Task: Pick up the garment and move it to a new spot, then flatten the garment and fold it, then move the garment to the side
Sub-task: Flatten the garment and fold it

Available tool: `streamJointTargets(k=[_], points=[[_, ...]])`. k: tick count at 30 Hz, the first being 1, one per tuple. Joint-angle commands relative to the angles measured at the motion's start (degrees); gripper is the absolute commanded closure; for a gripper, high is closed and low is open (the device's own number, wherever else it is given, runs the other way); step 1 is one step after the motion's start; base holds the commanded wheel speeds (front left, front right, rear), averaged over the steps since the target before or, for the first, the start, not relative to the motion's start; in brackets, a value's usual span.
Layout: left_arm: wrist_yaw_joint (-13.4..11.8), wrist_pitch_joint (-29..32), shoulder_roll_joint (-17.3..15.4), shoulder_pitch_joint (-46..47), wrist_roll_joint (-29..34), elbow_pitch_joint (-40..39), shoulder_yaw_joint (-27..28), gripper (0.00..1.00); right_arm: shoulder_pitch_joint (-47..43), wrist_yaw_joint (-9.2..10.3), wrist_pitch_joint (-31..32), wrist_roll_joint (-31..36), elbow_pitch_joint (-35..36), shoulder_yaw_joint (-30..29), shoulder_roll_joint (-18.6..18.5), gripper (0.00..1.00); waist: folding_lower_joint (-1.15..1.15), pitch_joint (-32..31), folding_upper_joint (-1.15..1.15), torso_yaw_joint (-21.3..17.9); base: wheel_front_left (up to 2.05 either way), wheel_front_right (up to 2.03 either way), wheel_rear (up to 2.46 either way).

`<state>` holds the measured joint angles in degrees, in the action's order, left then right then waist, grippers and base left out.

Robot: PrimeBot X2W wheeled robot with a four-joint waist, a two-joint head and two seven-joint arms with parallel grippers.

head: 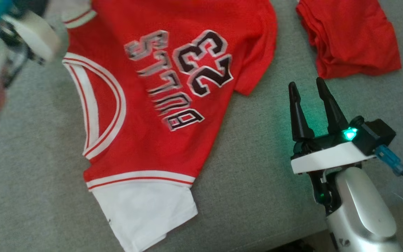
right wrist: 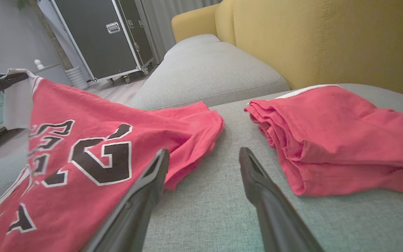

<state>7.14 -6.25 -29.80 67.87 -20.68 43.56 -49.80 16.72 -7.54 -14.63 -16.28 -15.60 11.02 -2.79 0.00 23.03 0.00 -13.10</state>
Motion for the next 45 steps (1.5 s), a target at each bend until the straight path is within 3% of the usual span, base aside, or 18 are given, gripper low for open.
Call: streamJointTargets(k=[1, 12, 18, 19, 20, 28, 34, 37, 45], points=[[0.0, 0.8, -3.1, 3.8, -0.1, -0.3, 1.8, 1.00, 1.0, 0.05, -0.4, -0.5, 2.0, 1.4, -0.1, 0.00, 0.00, 0.8, 0.00, -0.9, 0.00, 0.00, 0.00], [0.3, 6.2, -10.6, 16.7, 2.4, 6.4, -6.4, 1.00, 2.4, 0.05, -0.4, -2.4, 3.1, 3.3, -0.1, 0.00, 0.00, 4.7, 0.00, -4.6, 0.00, 0.00, 0.00], [-0.2, 6.2, -11.7, 21.5, 5.8, 11.0, -8.9, 1.00, 2.8, 0.05, -0.4, -2.7, 3.6, 3.8, -0.1, 0.00, 0.00, 6.0, 0.00, -5.2, 0.00, 0.00, 0.00], [-0.6, 5.8, -11.6, 21.9, 6.0, 11.9, -9.1, 0.84, 2.9, 0.05, -0.4, -2.7, 3.6, 3.9, -0.1, 0.00, 0.00, 6.2, 0.00, -5.2, 0.00, 0.00, 0.00], [-0.9, 5.2, -11.3, 22.0, 5.9, 12.8, -9.0, 0.00, 3.0, 0.05, -0.4, -2.7, 3.6, 3.9, -0.1, 0.00, 0.00, 6.3, 0.00, -5.1, 0.00, 0.00, 0.00], [-5.7, -1.8, -5.7, 19.3, 1.9, 17.2, -6.0, 0.00, 3.5, 0.05, -0.4, -1.1, 3.1, 2.6, -0.1, 0.00, 0.00, 4.9, 0.00, -2.1, 0.00, 0.00, 0.00], [-7.1, -8.1, -0.5, 13.0, -6.1, 16.3, 0.1, 0.00, 3.0, 0.05, -0.4, 1.1, 2.4, 0.5, -0.1, 0.00, 0.00, 0.2, 0.00, 2.5, 0.00, 0.00, 0.00], [-7.8, -8.7, 0.8, 8.2, -9.0, 12.9, 3.0, 0.00, 2.2, 0.05, -0.4, 2.3, 1.9, -0.6, -0.1, 0.00, 0.00, -2.4, 0.00, 4.8, 0.00, 0.00, 0.00], [-11.9, -8.7, 2.8, -13.8, -13.5, -7.3, 13.5, 0.00, -1.4, 0.05, -0.4, 4.9, 0.5, -3.6, -0.1, 0.00, 0.00, -9.7, 0.00, 11.2, 0.00, 0.00, 0.00]])
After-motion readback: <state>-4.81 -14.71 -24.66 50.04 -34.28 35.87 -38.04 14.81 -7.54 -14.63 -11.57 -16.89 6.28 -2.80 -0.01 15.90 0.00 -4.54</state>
